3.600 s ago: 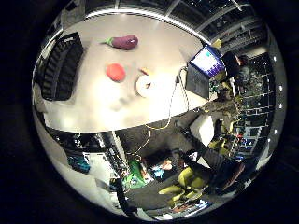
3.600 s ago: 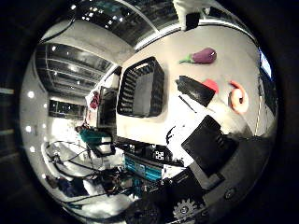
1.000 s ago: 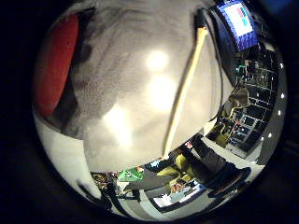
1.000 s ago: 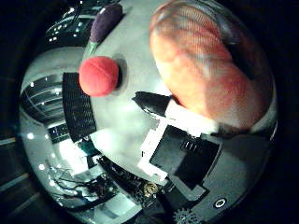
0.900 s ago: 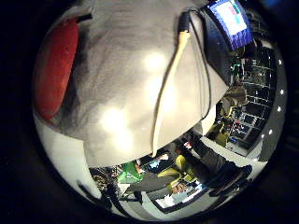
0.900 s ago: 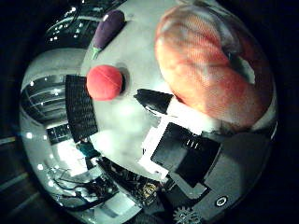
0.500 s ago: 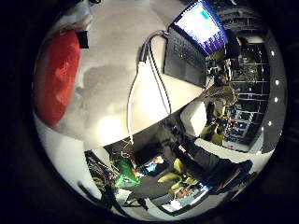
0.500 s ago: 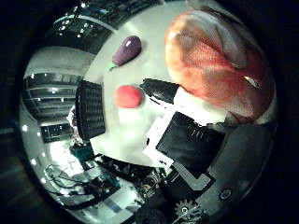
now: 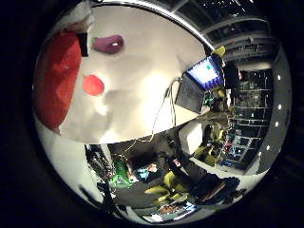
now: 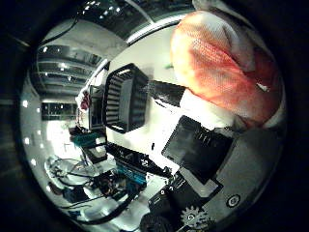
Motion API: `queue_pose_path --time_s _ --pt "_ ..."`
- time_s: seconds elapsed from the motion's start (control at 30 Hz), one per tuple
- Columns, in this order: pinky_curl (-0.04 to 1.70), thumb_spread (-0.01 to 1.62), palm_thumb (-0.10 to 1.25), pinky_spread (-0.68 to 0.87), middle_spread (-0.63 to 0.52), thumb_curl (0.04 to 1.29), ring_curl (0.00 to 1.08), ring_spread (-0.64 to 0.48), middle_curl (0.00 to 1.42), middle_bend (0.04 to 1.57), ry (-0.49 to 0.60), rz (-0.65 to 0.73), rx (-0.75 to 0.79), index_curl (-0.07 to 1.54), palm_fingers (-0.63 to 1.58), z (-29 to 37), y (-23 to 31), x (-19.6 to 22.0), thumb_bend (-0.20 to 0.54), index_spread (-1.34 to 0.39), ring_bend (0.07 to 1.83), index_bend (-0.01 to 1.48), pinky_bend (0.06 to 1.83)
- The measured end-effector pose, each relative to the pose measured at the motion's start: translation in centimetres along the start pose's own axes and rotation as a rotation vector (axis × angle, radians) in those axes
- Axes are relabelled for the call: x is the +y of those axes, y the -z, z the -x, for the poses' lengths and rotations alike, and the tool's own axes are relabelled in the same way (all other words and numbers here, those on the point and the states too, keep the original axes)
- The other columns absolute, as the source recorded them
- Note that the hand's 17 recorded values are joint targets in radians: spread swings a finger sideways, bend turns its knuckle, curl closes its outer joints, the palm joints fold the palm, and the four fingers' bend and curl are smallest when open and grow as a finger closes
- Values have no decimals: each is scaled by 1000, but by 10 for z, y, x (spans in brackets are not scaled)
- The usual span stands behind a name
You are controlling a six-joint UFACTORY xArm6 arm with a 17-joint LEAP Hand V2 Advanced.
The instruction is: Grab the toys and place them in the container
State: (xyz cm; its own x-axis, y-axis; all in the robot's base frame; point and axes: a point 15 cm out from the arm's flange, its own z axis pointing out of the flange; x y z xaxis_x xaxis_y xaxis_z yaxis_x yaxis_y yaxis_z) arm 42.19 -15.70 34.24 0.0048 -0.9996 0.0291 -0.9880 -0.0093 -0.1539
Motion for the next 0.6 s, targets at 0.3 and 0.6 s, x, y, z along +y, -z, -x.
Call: queue_pose_path --time_s 0.3,0.6 --pt "881 974 684 -250 -130 316 565 -197 620 1286 180 -46 -59 659 1139 174 18 -29 -27 -236 1358 1077 1160" --pt "799 1000 641 -425 -175 304 541 -244 546 1071 268 -44 -164 582 643 282 -16 -41 -29 -351 1276 591 1061"
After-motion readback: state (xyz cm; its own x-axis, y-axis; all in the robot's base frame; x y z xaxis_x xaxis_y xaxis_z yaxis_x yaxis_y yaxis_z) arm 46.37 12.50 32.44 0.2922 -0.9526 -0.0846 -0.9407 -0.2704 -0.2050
